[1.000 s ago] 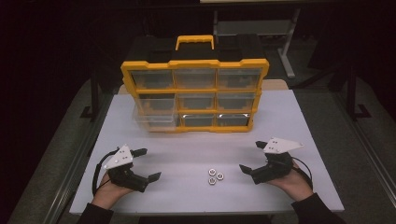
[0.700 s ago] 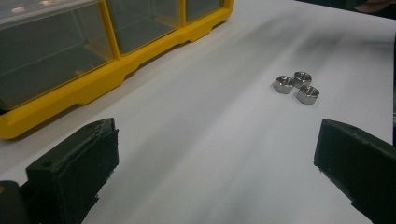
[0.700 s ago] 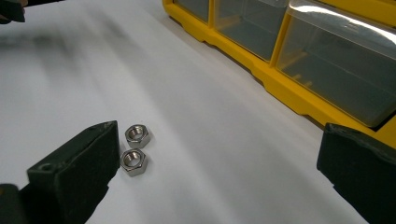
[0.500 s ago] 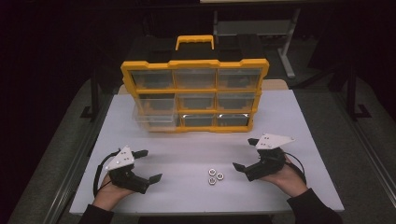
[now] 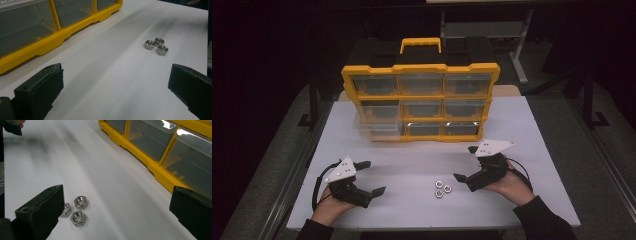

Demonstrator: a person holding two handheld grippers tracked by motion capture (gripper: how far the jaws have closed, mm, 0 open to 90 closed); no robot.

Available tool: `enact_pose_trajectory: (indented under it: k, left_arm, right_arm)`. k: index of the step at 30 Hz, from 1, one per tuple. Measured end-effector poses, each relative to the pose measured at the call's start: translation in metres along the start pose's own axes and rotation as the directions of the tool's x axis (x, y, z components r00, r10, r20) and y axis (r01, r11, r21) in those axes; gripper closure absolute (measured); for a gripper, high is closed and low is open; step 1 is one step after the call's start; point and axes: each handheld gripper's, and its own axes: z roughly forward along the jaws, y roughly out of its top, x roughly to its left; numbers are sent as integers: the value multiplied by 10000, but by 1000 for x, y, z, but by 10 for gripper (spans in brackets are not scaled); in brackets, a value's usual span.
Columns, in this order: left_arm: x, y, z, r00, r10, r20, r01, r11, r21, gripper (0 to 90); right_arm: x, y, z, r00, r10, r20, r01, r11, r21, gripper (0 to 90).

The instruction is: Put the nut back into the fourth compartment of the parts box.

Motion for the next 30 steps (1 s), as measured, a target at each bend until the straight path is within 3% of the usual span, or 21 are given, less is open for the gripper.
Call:
enact_pose_trajectory:
  k: [10,19,22,24,30]
  left_arm:
    - [-1,0,1,10000,-71,63,71,10000,-33,0]
    - [0,0,2,9999,47,96,-46,10000,-31,0]
    - [0,0,2,9999,53,89,-52,10000,-9,0]
    - [0,0,2,9999,38,98,-38,10000,-26,0]
    - [0,0,2,9999,53,117,-53,10000,-19,0]
  right_arm:
    - [1,7,11,9997,-98,-205,104,9994,325,13]
    - [0,11,18,9981,-30,-617,72,9976,688,129]
    - [1,11,21,9966,83,-819,3,9946,1037,157]
    - [3,11,24,9938,110,-1102,34,9915,1298,221]
    - [9,9,35,9846,-399,-1699,731,9784,1934,293]
